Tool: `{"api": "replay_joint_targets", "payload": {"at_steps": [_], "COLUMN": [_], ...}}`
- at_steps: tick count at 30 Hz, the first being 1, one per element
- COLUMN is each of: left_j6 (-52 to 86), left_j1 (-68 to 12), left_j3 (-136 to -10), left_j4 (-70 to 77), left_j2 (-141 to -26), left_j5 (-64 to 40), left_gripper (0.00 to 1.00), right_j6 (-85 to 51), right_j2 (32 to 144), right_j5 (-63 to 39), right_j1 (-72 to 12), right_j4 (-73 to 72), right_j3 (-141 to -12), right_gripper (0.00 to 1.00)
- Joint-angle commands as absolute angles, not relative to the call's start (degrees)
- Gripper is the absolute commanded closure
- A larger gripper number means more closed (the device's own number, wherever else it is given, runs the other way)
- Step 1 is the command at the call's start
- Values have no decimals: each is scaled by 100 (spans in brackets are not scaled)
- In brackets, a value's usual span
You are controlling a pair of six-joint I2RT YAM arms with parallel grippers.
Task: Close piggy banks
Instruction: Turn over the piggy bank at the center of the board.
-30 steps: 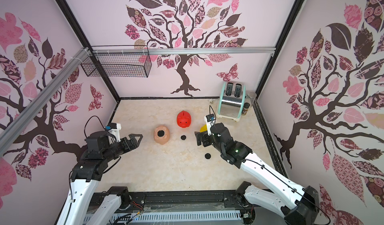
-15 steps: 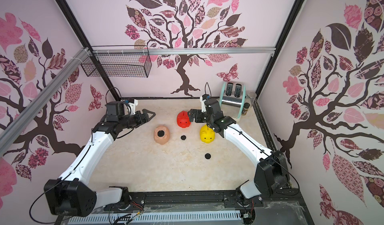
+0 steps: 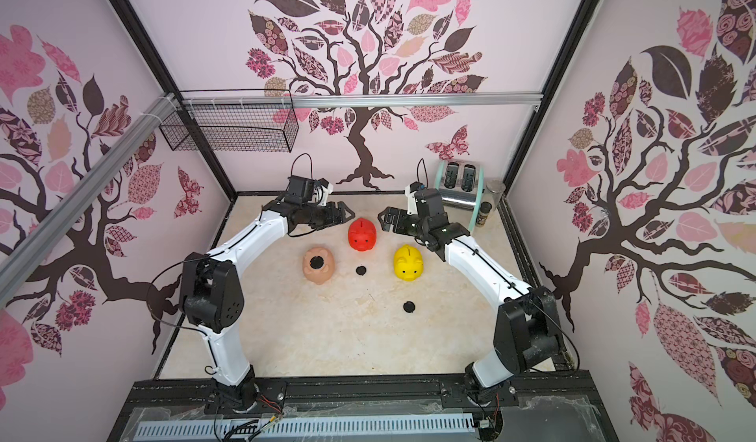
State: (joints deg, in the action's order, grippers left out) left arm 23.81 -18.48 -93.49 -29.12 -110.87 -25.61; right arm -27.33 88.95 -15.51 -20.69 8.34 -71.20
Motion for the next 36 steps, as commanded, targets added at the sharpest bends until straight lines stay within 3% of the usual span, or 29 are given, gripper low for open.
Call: {"api": "replay_joint_targets", "payload": {"at_steps": [1,14,36], "left_j6": [2083,1986,2074], "left_j1": [-1900,-1942,-1945], "left_j3": [-9326,-9641,-9850], "left_j4": [-2956,-3110,-3330], "left_j2": [-11248,-11904,-12278], "left_j5": [-2509,-2735,-2676], "left_gripper": [20,37,51], "right_j6": [-2906,-2996,-3113], "right_j2": [9104,9879,10621], "right_j5": [-1864,-2302,-2846], "right_j1": [-1910,-1806,-1810], "right_j4": [674,525,492], "right_j3": [-7230,-7586,-8014], "right_gripper": [0,2,8]}}
